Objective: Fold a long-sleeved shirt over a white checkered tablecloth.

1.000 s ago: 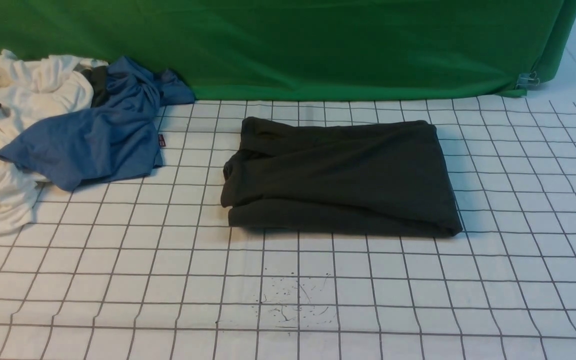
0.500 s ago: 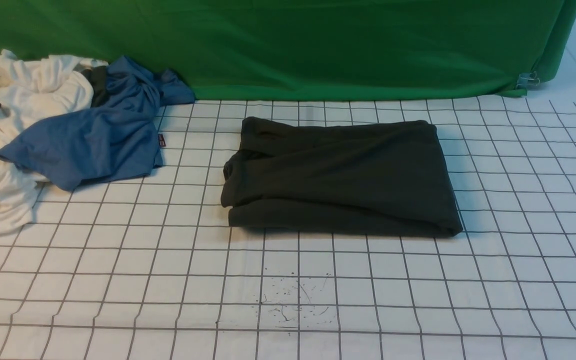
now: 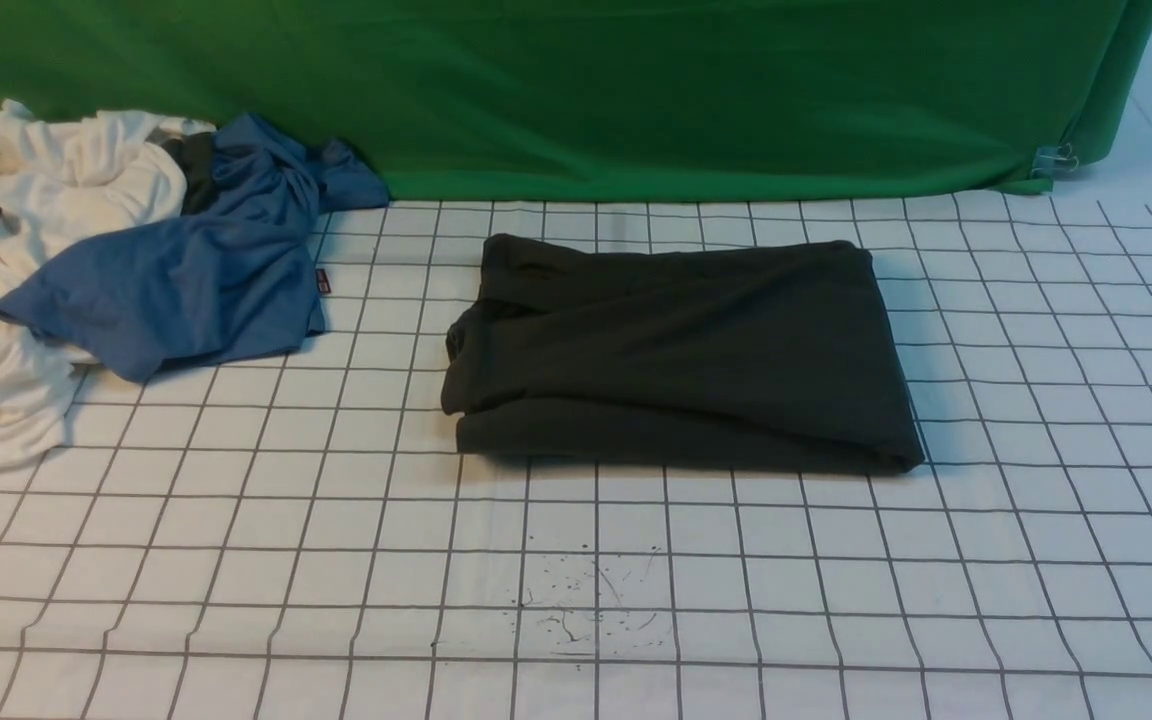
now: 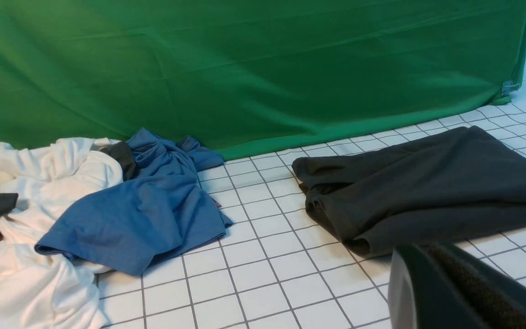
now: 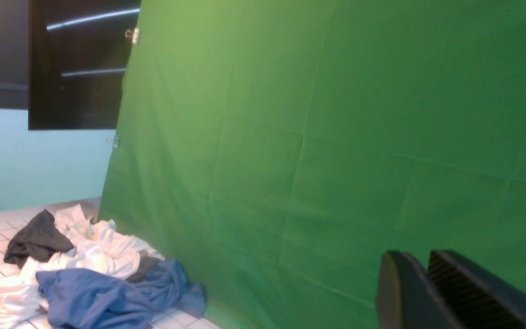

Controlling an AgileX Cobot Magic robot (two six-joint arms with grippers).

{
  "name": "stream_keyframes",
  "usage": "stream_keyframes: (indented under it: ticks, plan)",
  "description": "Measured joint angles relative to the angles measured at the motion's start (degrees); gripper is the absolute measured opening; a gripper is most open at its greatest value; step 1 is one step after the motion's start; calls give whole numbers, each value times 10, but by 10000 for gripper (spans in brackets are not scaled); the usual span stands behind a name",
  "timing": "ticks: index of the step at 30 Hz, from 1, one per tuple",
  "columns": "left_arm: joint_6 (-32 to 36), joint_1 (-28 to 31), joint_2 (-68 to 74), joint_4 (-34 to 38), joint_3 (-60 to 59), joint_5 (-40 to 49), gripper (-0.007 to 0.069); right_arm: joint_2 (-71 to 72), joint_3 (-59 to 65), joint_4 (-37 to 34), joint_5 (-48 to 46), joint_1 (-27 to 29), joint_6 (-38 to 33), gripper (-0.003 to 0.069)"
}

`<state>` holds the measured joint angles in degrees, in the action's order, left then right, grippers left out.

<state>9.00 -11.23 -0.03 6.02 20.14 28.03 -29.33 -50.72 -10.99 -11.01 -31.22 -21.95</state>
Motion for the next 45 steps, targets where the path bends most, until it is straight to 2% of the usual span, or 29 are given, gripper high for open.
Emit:
stream_keyframes:
  ticks: [4,6,9,13,18,20,25,33,39,45]
  plan:
    - [0,0,0,0,0,0,-31,24,68,18,55,10,3,29]
    - [0,0,0,0,0,0,-31,37,102,21,83,26,12,15]
    - [0,0,0,0,0,0,-31,72,199,22,142,99,52,13]
    - [0,0,0,-1,0,0,-31,117,292,28,156,197,97,13]
    - [0,0,0,-2,0,0,-31,194,403,115,126,309,191,13]
    - [0,0,0,-2,0,0,-31,226,435,147,100,332,232,13]
    - [0,0,0,-2,0,0,-31,275,501,176,64,344,260,13]
    - [0,0,0,-2,-1,0,-29,293,512,182,-4,332,266,11]
    - [0,0,0,-2,-1,0,-29,293,512,184,-14,324,269,11]
    - [0,0,0,-2,-1,0,-29,293,512,185,-16,323,316,11]
